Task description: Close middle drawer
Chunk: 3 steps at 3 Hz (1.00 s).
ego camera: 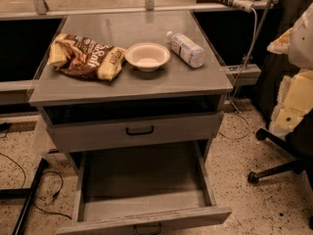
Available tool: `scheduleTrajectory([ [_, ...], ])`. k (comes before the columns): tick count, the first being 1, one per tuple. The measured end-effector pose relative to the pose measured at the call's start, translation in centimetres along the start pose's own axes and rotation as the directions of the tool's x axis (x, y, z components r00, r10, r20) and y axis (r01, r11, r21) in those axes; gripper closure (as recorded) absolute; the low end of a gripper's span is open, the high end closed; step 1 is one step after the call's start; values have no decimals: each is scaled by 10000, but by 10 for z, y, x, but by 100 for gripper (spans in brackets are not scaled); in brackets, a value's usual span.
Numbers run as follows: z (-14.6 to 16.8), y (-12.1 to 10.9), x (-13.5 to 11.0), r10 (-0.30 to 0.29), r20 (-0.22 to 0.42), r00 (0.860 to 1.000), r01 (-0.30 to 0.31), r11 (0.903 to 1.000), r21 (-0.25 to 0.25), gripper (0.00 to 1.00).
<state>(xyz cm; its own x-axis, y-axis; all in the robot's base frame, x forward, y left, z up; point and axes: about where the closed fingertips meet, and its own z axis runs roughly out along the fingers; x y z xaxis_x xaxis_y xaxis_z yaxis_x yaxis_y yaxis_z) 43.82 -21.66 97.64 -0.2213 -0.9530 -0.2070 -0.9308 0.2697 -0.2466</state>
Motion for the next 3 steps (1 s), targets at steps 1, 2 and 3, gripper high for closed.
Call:
scheduleTrajectory([
  [1,0,0,0,-1,1,10000,1,10000,0,0],
  [2,11,10,-1,-102,102,9999,103,9999,-63,0],
  [3,43,39,-2,-265,558,9981,292,9984,-478,0],
])
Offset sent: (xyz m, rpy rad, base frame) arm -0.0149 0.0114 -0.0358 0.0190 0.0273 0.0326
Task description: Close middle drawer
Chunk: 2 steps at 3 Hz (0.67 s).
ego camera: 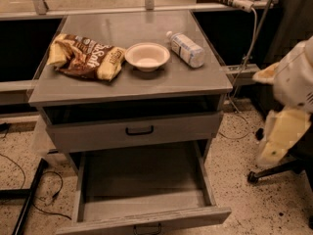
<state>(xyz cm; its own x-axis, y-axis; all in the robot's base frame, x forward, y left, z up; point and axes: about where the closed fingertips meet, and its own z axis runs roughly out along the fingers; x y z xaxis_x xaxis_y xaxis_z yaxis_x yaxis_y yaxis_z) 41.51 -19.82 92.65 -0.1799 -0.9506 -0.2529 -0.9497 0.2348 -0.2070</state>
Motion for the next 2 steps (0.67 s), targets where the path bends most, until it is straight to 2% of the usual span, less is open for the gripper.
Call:
scheduleTrajectory([
  [1,47,31,8,55,775,9970,-13,9985,-547,19],
  [2,96,62,21,8,1690,9856,138,9962,-854,43],
])
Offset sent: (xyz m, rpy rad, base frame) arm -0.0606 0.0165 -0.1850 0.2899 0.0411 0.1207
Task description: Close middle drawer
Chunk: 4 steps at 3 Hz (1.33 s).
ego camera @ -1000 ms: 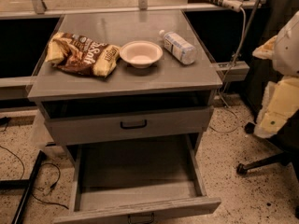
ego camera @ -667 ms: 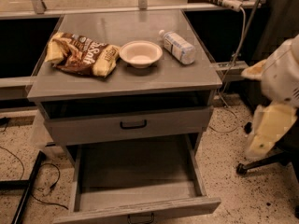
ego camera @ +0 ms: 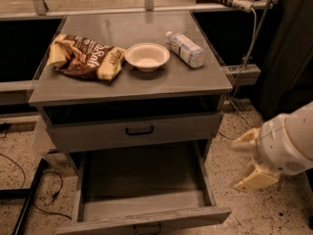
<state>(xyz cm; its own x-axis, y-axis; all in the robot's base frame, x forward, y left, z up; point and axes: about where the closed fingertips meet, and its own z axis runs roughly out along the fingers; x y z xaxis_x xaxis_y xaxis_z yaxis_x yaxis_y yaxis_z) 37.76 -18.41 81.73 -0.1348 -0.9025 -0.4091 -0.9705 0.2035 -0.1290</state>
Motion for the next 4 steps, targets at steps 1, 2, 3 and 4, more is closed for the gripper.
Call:
scheduleTrajectory([
  [1,3,2,2,-238,10,9997,238,9997,39,66],
  [2,4,3,2,-222,13,9998,222,9997,33,89],
  [3,38,16,11,432,365,9984,-407,9969,-675,100],
  [4,101,33,24,1445,830,9860,-1302,9789,-1572,100],
])
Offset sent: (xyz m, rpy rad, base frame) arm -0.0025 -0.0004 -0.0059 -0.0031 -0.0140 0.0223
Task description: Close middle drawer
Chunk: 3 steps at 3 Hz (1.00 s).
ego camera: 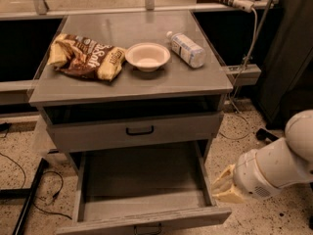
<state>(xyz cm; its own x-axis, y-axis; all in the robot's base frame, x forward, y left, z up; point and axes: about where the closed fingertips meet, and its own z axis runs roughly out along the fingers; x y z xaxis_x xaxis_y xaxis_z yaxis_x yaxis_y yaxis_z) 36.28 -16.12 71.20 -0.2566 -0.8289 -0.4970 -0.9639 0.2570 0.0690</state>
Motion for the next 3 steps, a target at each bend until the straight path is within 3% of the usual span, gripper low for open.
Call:
scheduleTrajectory([
  [1,49,-4,20,521,1033,9933,-525,9986,15,100],
  [2,74,-19,38,72,2138,9769,-269,9956,895,100],
  [3,86,-32,54,-552,2311,9714,143,9845,1749,100],
])
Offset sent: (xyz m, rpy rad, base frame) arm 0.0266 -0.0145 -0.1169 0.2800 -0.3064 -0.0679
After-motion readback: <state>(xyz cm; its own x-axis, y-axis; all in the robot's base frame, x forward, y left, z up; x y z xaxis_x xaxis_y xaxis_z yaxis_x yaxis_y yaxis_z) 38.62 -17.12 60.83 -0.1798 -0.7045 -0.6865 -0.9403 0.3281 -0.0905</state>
